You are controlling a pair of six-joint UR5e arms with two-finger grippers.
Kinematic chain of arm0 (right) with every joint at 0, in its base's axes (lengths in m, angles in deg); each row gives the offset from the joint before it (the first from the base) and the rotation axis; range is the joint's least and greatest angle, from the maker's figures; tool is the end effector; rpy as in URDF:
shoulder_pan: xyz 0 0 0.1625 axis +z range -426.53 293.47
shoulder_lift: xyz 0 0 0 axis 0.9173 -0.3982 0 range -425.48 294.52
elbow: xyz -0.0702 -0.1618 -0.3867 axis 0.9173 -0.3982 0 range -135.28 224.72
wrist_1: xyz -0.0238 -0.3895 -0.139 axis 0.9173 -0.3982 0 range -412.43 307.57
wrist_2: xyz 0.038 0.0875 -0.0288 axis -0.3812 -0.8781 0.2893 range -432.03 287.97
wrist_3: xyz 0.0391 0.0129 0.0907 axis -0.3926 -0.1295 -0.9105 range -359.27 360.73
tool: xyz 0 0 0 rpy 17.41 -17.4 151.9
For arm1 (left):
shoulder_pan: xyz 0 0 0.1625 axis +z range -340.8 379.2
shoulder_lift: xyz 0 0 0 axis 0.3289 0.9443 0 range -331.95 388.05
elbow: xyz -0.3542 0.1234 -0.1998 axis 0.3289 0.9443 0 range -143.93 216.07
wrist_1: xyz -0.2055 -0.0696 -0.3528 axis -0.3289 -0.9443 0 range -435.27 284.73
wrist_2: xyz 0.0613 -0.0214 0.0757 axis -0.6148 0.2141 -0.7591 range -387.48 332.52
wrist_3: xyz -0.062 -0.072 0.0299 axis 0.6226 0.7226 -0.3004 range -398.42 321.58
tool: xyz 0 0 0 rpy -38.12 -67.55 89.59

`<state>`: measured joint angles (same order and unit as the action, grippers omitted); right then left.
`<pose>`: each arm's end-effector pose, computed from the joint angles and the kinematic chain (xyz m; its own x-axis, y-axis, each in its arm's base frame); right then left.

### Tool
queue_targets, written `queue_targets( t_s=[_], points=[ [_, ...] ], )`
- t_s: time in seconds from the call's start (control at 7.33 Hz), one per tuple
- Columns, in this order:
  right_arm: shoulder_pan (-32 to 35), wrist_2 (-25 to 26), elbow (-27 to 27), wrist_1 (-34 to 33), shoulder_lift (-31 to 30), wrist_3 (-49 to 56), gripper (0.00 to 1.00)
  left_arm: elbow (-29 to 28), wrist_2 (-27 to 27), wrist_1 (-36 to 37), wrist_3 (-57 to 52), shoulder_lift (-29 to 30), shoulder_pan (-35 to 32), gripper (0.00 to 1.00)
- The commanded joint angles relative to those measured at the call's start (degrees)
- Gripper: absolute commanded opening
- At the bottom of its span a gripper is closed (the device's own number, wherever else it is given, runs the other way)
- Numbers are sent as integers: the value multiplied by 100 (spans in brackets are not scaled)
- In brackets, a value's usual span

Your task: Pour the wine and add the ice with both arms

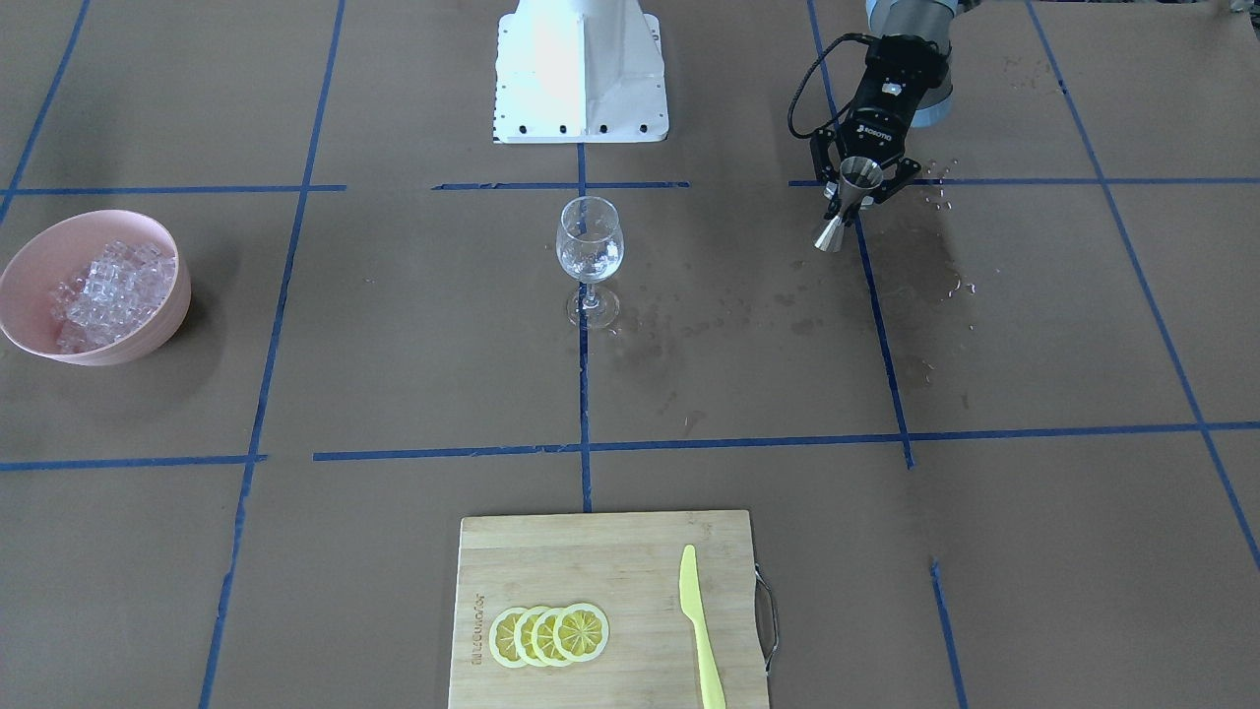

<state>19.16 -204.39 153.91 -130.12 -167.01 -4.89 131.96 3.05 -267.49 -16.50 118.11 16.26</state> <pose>0.0343 -0.4263 0.5618 0.7230 -0.1917 0.6637 -0.0002 0.9606 0.2778 0.3957 -0.2398 0.4363 0.6661 0.4376 -0.6040 0.6039 0.1588 0.7811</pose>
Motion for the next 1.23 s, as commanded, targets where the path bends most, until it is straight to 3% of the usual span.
queue_targets(
  t_s=[0.0, 0.41, 1.09],
  points=[
    [0, 0, -12, 0, -7, 0, 100, 17, -283, 394, -686, 387, -13, 0],
    [18, 9, -29, 0, -7, 0, 100, 131, -267, 1386, -777, 959, -118, 0],
    [44, 70, -12, 0, -16, 0, 100, 167, -91, 1791, -777, 960, -276, 0]
  ],
)
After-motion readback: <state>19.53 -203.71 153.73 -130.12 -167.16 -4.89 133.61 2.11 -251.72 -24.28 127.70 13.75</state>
